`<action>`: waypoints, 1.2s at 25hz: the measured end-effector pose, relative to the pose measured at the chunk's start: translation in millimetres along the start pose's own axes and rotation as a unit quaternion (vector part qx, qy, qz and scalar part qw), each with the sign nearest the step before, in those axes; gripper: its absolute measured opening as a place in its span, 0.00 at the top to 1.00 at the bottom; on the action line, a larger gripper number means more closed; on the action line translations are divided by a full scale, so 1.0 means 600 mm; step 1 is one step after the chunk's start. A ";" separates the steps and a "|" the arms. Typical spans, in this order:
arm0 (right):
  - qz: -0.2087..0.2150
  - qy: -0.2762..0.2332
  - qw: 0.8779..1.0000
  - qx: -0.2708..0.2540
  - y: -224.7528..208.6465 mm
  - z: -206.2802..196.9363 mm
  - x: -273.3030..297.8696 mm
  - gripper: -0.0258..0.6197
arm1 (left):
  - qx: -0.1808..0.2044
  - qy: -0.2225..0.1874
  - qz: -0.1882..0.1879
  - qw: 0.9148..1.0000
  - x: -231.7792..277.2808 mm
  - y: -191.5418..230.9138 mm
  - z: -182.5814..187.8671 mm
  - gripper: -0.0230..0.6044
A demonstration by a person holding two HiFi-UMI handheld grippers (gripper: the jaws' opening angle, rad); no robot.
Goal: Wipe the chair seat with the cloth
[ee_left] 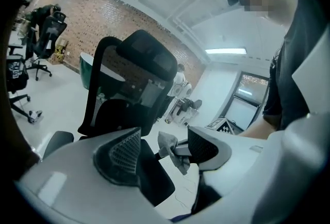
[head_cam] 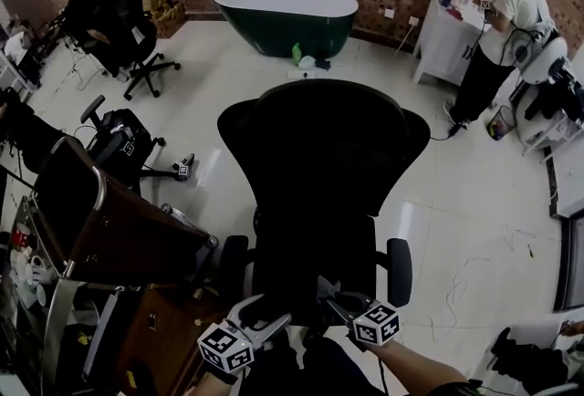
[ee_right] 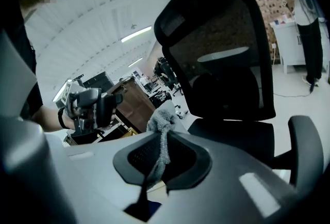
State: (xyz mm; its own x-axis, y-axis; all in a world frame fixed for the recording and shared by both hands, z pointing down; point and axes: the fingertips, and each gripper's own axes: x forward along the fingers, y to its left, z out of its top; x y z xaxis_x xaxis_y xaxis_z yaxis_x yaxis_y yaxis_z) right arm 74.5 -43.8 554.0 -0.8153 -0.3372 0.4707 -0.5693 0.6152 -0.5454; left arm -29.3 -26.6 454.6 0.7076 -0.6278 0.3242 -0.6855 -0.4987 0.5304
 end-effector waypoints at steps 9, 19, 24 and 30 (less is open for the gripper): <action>-0.002 -0.098 0.994 -0.050 0.166 0.084 -0.098 0.91 | 0.031 -0.046 -0.019 0.998 -0.131 -0.075 0.018 0.47; -0.049 -0.194 0.979 -0.042 0.421 -0.006 -0.198 0.91 | 0.071 -0.059 -0.079 0.993 -0.364 -0.191 -0.069 0.47; -0.069 -0.209 0.975 -0.044 0.533 -0.061 -0.240 0.91 | 0.073 -0.034 -0.112 0.990 -0.458 -0.232 -0.130 0.47; -0.080 -0.226 0.970 -0.049 0.598 -0.096 -0.289 0.91 | 0.089 -0.035 -0.134 0.986 -0.507 -0.280 -0.153 0.47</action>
State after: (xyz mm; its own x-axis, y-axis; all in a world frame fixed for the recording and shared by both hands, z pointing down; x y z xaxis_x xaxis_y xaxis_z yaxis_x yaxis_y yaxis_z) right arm 17.7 276.6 316.6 -0.6935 -0.6979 0.1789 -0.6969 0.5868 -0.4124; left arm -113.7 302.9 338.7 0.8581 -0.4958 0.1334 -0.4994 -0.7457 0.4411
